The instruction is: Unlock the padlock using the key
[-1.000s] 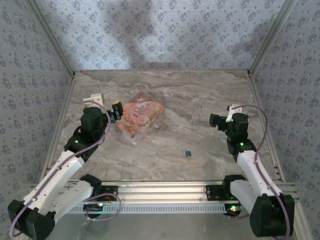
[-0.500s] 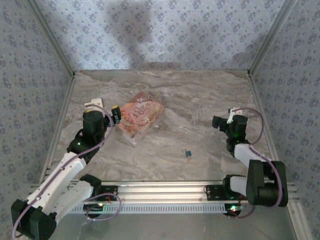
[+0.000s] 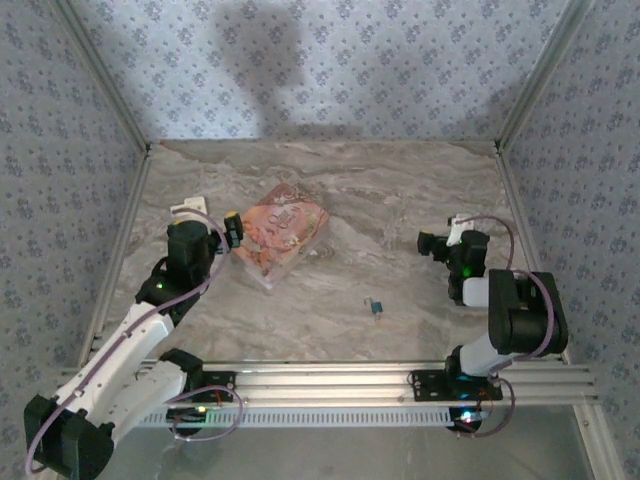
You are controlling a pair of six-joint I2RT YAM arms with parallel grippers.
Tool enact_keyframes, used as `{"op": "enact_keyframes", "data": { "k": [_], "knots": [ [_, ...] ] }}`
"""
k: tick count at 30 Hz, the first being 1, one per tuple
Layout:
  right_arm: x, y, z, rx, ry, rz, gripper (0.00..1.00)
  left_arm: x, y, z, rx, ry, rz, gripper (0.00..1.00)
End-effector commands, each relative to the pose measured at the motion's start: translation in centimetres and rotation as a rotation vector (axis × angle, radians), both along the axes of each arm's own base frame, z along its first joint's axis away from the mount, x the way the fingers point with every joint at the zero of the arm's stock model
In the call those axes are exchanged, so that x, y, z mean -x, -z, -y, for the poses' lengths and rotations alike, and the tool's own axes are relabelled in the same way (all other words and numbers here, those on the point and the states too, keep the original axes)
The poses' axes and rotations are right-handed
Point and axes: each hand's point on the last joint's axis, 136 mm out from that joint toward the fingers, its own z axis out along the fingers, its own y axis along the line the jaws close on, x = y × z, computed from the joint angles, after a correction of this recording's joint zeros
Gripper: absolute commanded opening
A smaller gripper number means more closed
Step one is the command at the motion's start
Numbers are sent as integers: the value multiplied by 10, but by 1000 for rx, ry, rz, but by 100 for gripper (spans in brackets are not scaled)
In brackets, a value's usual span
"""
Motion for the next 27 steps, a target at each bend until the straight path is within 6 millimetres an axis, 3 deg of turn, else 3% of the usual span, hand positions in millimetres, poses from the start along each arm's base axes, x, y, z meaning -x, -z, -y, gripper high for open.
{"op": "enact_keyframes", "data": {
  "k": [1, 8, 15, 21, 27],
  "knots": [
    [-13, -15, -2, 50, -8, 44, 100, -3, -2, -2, 2, -8, 6, 98],
    [-13, -15, -2, 64, 1, 42, 100, -6, 12, -9, -12, -30, -30, 98],
    [-13, -15, -2, 75, 5, 40, 100, -4, 30, -42, -215, -115, -77, 98],
    [-13, -15, -2, 75, 4, 40, 100, -6, 48, -62, -181, -160, -87, 98],
    [-13, -15, -2, 75, 4, 40, 100, 4, 74, -80, -185, -226, -142, 98]
  ]
}}
